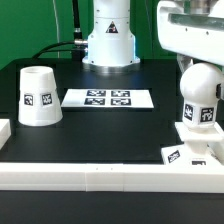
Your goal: Assemble lamp
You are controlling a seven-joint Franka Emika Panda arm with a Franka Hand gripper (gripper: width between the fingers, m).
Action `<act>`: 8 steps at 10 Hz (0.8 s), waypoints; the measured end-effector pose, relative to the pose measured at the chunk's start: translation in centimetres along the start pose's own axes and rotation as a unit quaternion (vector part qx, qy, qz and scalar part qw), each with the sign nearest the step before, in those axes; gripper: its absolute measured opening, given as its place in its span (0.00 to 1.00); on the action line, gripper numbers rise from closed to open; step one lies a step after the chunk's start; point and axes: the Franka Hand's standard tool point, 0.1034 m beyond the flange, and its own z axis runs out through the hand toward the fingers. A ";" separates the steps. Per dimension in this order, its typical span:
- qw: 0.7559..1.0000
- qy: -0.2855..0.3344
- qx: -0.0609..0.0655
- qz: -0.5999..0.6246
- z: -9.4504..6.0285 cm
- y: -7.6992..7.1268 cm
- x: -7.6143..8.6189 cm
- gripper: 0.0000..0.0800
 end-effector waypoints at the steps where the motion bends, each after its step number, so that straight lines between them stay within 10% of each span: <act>1: 1.000 0.001 0.002 -0.031 0.0 0.0 0.1 0.86; 8: 0.942 0.005 -0.003 -0.335 0.0 0.1 0.4 0.87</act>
Offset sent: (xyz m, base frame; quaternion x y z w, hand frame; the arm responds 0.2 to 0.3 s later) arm 0.0064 -0.0038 0.0097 -0.0215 0.0540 -0.3214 0.9451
